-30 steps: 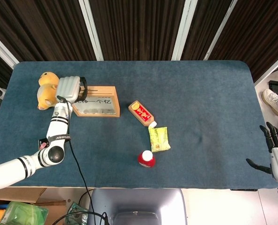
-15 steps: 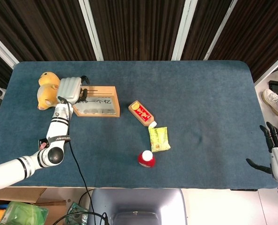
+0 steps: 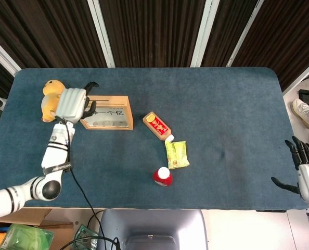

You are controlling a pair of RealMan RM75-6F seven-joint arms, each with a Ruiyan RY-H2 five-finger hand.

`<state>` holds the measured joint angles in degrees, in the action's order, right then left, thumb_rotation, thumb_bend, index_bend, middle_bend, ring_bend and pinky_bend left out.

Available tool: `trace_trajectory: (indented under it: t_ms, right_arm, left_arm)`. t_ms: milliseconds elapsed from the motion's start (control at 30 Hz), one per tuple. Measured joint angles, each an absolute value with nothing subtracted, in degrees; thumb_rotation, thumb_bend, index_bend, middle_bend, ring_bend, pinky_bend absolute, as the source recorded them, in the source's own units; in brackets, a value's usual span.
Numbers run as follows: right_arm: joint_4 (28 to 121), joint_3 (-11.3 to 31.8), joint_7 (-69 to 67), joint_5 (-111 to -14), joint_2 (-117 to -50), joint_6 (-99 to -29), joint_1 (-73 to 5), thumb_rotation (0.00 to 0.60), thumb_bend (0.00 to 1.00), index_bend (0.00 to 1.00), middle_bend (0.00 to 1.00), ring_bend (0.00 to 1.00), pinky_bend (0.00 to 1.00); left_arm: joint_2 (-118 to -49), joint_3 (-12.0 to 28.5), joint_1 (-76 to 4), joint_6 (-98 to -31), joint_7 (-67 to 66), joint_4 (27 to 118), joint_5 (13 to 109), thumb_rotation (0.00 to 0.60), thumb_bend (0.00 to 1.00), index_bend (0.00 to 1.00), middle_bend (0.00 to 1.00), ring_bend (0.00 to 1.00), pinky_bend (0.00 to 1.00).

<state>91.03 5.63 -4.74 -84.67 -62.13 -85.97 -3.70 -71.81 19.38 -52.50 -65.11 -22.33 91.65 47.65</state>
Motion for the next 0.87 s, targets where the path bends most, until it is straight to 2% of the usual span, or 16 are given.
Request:
trace_trajectory:
  t_ms: [33,67,100,133,167,200,233,333,433,500,633,867]
  right_arm:
    - [91.1,5.5,-4.5,-84.8,-62.2,-86.0,-3.7,0.6,0.22,0.0,0.0,0.0,0.0]
    - [91.2,5.4,-4.2,-85.1,-62.3,-86.0,-3.7,0.6,0.22,0.0,0.0,0.0,0.0]
    - [91.3,5.2,-3.8,-85.5,-62.4,-86.0,-3.7,0.6,0.22,0.0,0.0,0.0,0.0]
    - [91.4,5.0,-3.4,-85.8,-62.5,-86.1,-3.7,0.6,0.22,0.0,0.0,0.0,0.0]
    - [91.5,4.8,-3.0,-86.1,-62.7,-86.2,-3.7,0.6,0.22,0.0,0.0,0.0,0.0]
    - [91.7,4.6,-2.4,-86.4,-62.9,-86.3,-3.7,0.6,0.22,0.0,0.0,0.0,0.0]
    - [91.8,4.4,-1.9,-86.7,-63.0,-86.3,-3.7,0.6,0.22,0.0,0.0,0.0,0.0]
    - [92.2,3.8,0.0,-87.4,-63.6,-86.1,-3.7,0.6,0.22,0.0,0.0,0.0,0.0]
    - [92.6,3.1,2.5,-88.0,-64.2,-85.5,-3.9,0.6,0.22,0.0,0.0,0.0,0.0]
    - [92.9,2.7,3.9,-88.3,-64.7,-85.4,-3.9,0.6,0.22,0.0,0.0,0.0,0.0]
    - [93.4,2.3,5.9,-88.8,-65.5,-85.5,-3.8,0.6,0.22,0.0,0.0,0.0,0.0]
    - [93.2,2.4,6.9,-88.1,-65.6,-86.1,-3.3,0.6,0.22,0.0,0.0,0.0,0.0]
  left_arm:
    - [-70.5,18.0,-50.4,-67.4,-21.8,93.8,51.0,0.6,0.42,0.13,0.33,0.64,0.97]
    - [-69.5,16.7,-48.6,-69.2,-21.4,95.3,53.7,0.6,0.41,0.09,0.24,0.46,0.84]
    - [-68.4,15.1,-46.5,-71.1,-20.9,96.8,56.6,0.6,0.41,0.04,0.15,0.27,0.63]
    - [-66.9,12.7,-43.4,-73.4,-20.2,98.6,60.4,0.6,0.4,0.02,0.09,0.14,0.43]
    - [-65.8,10.6,-41.0,-75.2,-19.6,99.8,63.2,0.6,0.39,0.0,0.04,0.06,0.26]
    - [-64.8,8.4,-38.3,-77.2,-19.0,100.8,65.9,0.6,0.38,0.0,0.01,0.01,0.14]
    - [-63.7,5.6,-34.7,-80.1,-18.2,101.7,69.4,0.6,0.37,0.0,0.0,0.0,0.07]
    - [-62.8,-0.4,-25.4,-88.4,-16.3,101.8,75.9,0.6,0.36,0.0,0.0,0.0,0.0]
    - [-64.0,-5.0,-16.5,-95.4,-12.2,98.7,78.9,0.6,0.36,0.0,0.0,0.0,0.0]
    - [-65.4,-6.7,-12.9,-97.2,-8.9,95.3,79.3,0.6,0.36,0.0,0.0,0.0,0.0]
    - [-66.2,-8.5,-10.4,-94.5,-4.3,89.5,79.3,0.6,0.36,0.0,0.0,0.0,0.0]
    - [-65.8,-7.9,-9.1,-90.6,-1.2,89.4,81.6,0.6,0.36,0.0,0.0,0.0,0.0]
